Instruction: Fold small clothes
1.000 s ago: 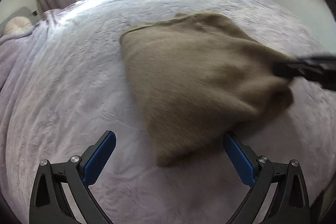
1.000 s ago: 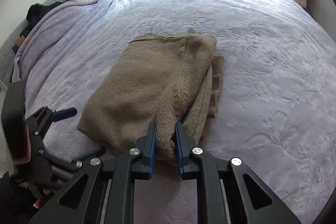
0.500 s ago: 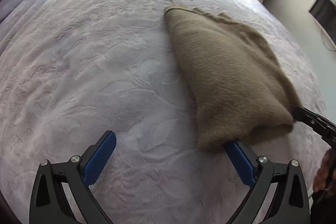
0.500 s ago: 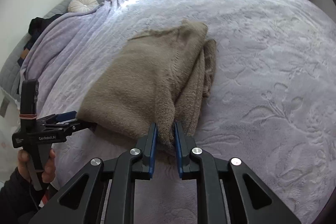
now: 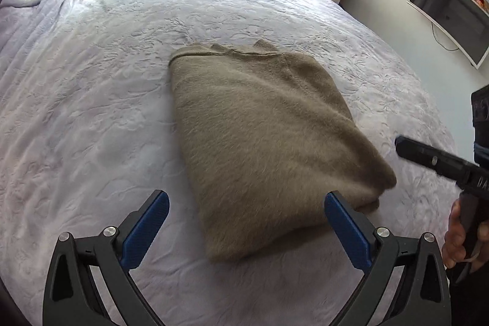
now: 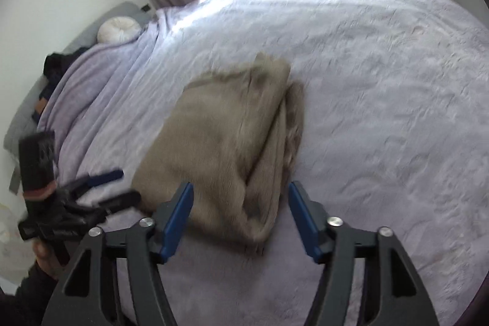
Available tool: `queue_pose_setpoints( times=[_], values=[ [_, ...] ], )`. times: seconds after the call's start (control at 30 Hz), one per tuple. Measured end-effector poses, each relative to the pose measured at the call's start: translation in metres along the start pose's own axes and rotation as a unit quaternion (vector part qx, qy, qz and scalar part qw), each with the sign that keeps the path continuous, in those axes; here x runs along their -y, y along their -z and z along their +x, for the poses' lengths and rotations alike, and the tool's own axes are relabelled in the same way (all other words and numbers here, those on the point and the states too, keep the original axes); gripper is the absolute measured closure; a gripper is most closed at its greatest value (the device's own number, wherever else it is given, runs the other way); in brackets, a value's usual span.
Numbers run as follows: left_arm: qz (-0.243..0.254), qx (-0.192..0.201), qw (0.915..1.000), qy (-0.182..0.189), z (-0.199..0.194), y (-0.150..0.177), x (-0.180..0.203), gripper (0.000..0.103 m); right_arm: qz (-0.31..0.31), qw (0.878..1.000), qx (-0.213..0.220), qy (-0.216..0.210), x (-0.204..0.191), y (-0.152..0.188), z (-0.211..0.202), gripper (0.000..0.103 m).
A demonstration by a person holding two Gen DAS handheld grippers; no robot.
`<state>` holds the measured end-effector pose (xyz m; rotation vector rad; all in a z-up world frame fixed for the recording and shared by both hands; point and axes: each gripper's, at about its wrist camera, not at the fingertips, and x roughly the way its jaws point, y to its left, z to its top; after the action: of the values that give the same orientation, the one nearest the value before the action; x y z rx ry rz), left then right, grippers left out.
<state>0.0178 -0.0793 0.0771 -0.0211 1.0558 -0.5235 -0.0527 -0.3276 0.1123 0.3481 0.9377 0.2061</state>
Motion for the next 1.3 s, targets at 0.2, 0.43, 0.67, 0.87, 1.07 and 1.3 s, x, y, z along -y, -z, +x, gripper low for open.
queue_pose_setpoints(
  times=[0.2,0.43,0.67,0.87,1.07,1.3],
  values=[
    [-0.004,-0.045,0.9987,-0.022,0.036,0.013,0.006,0.001,0.019,0.999,-0.028,-0.011,0.002,-0.033,0.031,0.044],
    [-0.016,-0.053,0.9984,-0.014,0.032,0.023,0.000,0.001,-0.004,0.994,-0.082,0.075,0.003,-0.031,0.084,0.079],
    [-0.014,-0.005,0.9995,-0.027,0.001,-0.013,0.006,0.001,-0.030,0.997,-0.006,0.071,-0.020,-0.045,0.042,0.059],
    [-0.007,-0.023,0.9979,-0.060,0.031,-0.038,0.008,0.001,-0.099,0.990,-0.036,0.094,-0.050,-0.062,0.074,0.032],
    [-0.017,-0.048,0.9965,-0.066,0.059,-0.043,-0.003,0.001,-0.110,0.987,-0.082,0.081,-0.046,-0.075,0.113,0.032],
    [-0.025,-0.056,0.9969,-0.049,0.074,-0.052,-0.008,0.001,-0.114,0.982,-0.117,0.093,-0.034,-0.094,0.154,0.032]
  ],
)
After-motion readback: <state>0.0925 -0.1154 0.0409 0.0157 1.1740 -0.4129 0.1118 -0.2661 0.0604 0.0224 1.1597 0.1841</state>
